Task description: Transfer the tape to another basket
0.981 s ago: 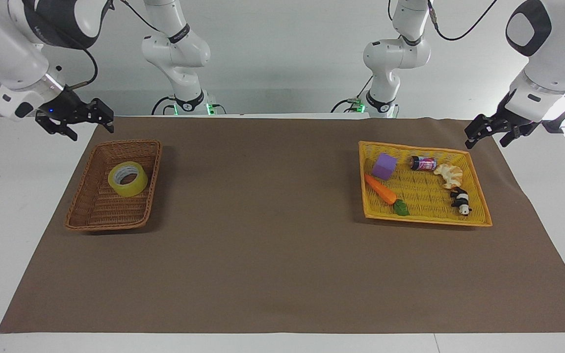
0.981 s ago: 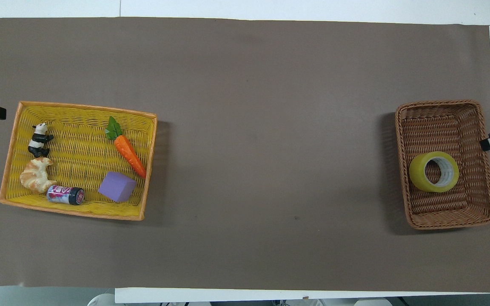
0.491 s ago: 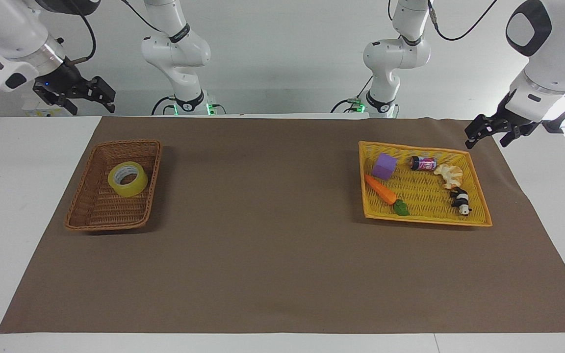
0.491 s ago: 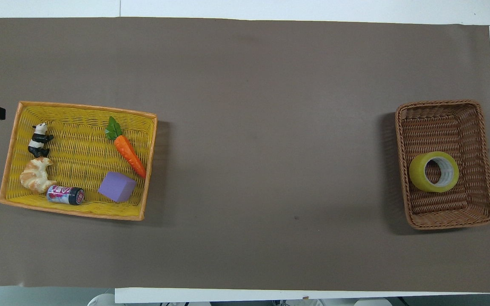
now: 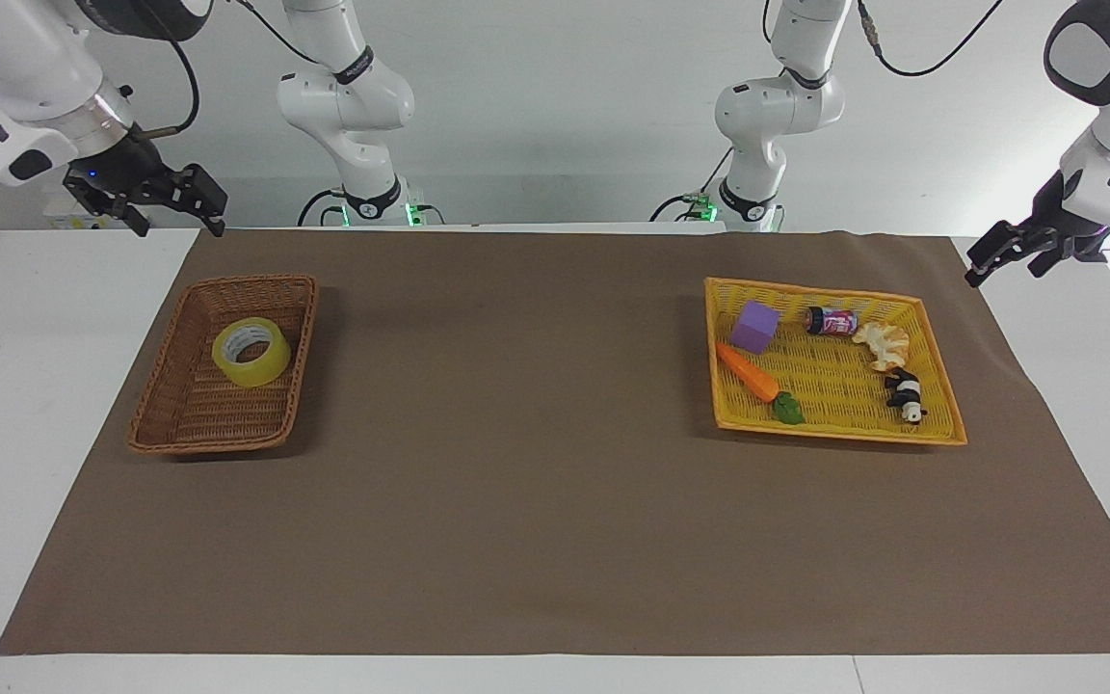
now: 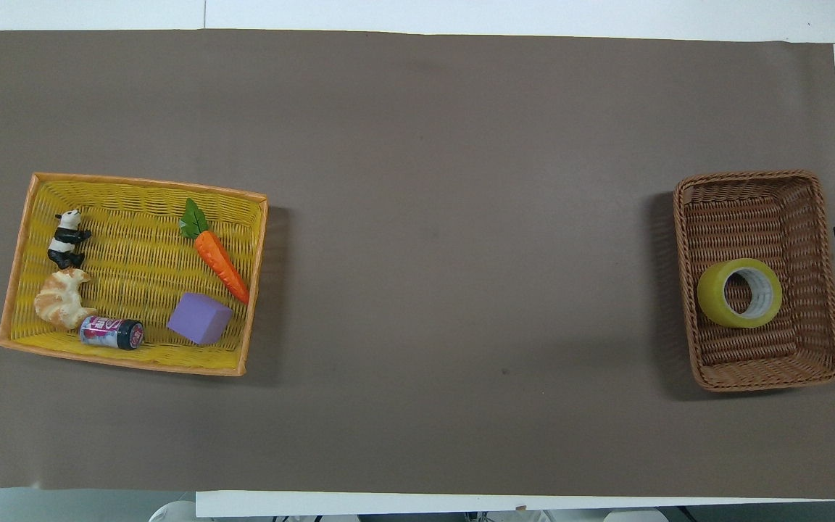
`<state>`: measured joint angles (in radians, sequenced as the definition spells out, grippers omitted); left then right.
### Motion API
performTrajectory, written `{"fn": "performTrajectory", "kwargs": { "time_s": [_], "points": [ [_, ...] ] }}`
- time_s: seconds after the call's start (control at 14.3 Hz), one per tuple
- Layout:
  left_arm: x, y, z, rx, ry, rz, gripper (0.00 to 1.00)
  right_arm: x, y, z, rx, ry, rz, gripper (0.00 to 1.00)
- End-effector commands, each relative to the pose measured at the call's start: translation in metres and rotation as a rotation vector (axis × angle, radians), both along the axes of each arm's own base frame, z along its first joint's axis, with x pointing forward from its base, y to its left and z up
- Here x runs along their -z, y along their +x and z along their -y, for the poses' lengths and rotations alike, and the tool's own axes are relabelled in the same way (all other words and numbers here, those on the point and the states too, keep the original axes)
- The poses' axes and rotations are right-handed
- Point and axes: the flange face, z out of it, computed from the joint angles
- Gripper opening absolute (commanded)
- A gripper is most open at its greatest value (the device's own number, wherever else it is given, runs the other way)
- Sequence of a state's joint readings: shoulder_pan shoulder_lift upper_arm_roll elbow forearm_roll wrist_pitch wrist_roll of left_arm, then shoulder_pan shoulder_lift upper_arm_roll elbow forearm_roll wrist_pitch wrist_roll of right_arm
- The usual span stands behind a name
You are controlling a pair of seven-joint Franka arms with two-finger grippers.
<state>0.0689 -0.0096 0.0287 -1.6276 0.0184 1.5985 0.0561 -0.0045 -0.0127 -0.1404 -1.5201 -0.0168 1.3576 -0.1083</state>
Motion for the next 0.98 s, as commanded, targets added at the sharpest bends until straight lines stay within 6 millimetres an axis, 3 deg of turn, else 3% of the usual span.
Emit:
{"fn": "performTrajectory", "kwargs": {
  "time_s": [0.0,0.35,0.7,0.91],
  "points": [
    [-0.004,-0.004,0.021,0.039,0.012,0.002,0.99,-0.001,-0.001,0.003,0.013,-0.020,0.011,1.00],
    [-0.006,-0.003,0.064,0.111,0.011,0.005,0.99,0.001,-0.003,0.002,0.037,-0.024,0.026,1.00],
    [-0.006,-0.003,0.087,0.152,0.005,0.007,0.99,0.005,-0.005,0.002,0.036,-0.019,0.019,1.00],
    [-0.006,-0.003,0.089,0.157,0.005,0.007,0.99,0.006,-0.005,0.003,0.036,-0.018,0.017,1.00]
  ]
}}
